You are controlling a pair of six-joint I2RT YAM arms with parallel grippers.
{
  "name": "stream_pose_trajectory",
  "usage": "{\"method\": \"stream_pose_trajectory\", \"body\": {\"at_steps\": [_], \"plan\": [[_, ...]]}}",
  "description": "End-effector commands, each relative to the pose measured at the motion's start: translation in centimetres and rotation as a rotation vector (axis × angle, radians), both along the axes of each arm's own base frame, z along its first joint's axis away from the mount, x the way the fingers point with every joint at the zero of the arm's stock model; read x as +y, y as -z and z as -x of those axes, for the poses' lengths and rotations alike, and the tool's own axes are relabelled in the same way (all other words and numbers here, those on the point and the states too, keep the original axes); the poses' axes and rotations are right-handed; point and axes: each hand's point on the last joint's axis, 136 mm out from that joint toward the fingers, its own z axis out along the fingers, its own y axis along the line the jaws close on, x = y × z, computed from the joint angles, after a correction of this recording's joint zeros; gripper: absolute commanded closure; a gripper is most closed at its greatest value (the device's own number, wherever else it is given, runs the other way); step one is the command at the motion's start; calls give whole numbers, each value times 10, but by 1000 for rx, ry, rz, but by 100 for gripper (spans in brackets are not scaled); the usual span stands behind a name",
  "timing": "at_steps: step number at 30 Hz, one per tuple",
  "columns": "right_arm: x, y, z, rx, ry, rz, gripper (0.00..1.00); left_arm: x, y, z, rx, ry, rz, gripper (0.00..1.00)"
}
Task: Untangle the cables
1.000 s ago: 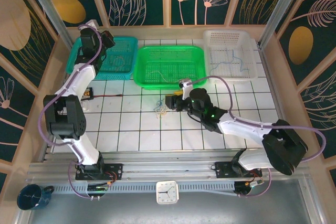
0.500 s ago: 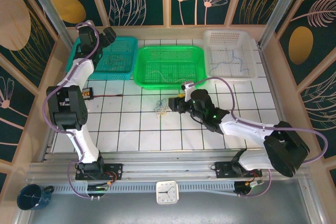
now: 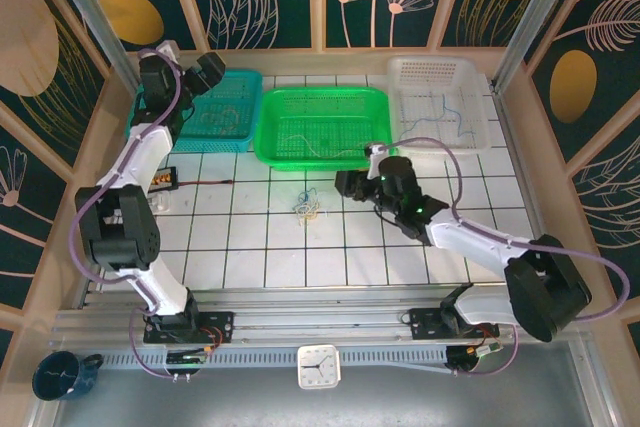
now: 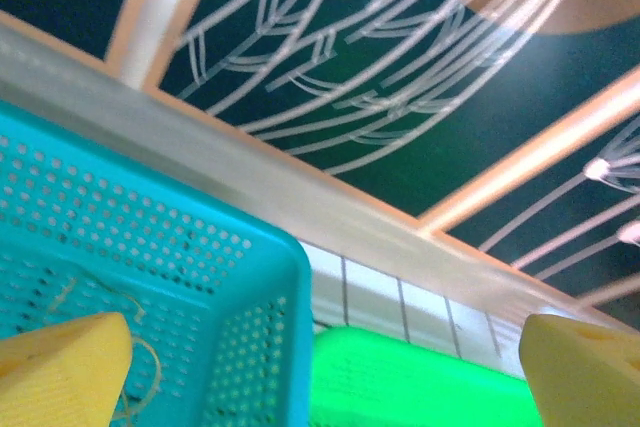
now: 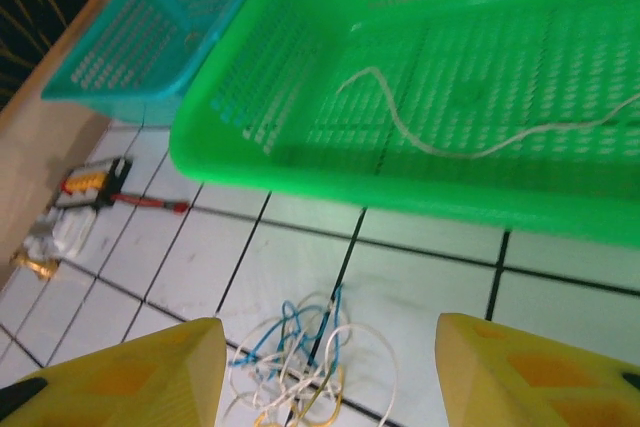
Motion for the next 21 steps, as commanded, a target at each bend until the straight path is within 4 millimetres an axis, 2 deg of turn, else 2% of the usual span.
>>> {"method": "stream_pose_trajectory", "body": {"at_steps": [1, 6, 11, 16, 21], "plan": [[-12, -44, -9, -31, 17, -110, 43, -29, -14, 27, -34, 116, 56, 1], [-36, -75, -18, -61, 46, -163, 42, -69, -3, 70, -23, 217, 88, 1], [-43, -86, -20, -59, 47, -167, 41, -105, 8, 110, -17, 292, 147, 1], [-34, -60, -15, 13, -2, -159, 41, -136, 42, 149, 46, 350, 160, 1], [-9, -13, -2, 117, -74, -110, 41, -162, 92, 185, 146, 405, 134, 1]]}}
